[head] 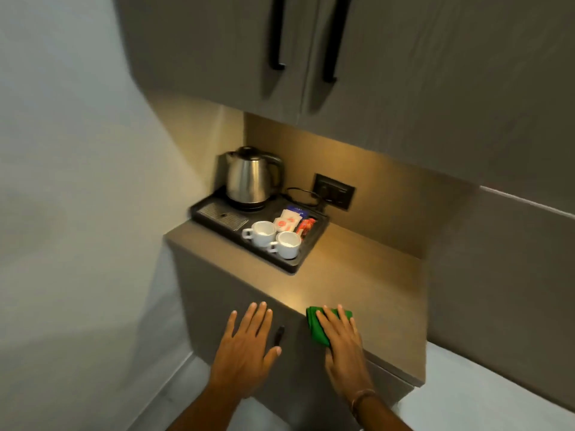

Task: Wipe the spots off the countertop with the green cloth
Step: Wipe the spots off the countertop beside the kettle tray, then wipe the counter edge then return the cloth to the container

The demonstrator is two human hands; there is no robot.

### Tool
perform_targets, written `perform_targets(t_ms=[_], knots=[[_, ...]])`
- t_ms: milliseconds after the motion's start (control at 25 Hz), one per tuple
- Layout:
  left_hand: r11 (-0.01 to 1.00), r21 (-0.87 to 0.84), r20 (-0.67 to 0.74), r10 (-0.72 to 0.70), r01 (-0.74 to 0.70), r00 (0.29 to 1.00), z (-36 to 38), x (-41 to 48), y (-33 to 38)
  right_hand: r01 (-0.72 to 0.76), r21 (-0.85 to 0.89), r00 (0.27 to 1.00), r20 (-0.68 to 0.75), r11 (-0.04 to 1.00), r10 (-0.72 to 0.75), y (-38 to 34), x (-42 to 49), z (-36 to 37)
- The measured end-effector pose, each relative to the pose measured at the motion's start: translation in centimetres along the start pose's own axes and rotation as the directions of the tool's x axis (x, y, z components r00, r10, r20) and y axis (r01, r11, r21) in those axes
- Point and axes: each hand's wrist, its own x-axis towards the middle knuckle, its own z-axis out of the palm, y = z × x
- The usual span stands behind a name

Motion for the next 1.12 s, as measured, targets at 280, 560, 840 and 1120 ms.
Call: perform_targets(t_ms=[280, 560, 840, 1120], knots=[[0.923, 0.036, -0.014, -0.384, 0.384, 0.923, 0.3, -25.8, -5.7, 0.298, 0.117, 0.909, 0.268, 0.947, -0.319, -15.8, -10.1, 8.0], [0.610, 0.028, -0.107, -0.786, 0.792, 0.609, -1.0, -51.8, -9.1, 0.566, 0.317, 0.655, 0.388, 0.761, -0.648, -35.6, -22.6, 14.9], [0.290, 0.032, -0.097, -0.952, 0.957, 0.292, -5.2, -73.4, -13.8, 0.707, 0.520, 0.330, 0.358, 0.480, -0.873, -56.2, -36.7, 20.1], [0.202, 0.033, -0.009, -0.979, 0.979, 0.203, -6.5, -86.6, -24.6, 0.747, 0.513, 0.265, 0.353, 0.423, -0.897, -74.2, -44.2, 26.5]])
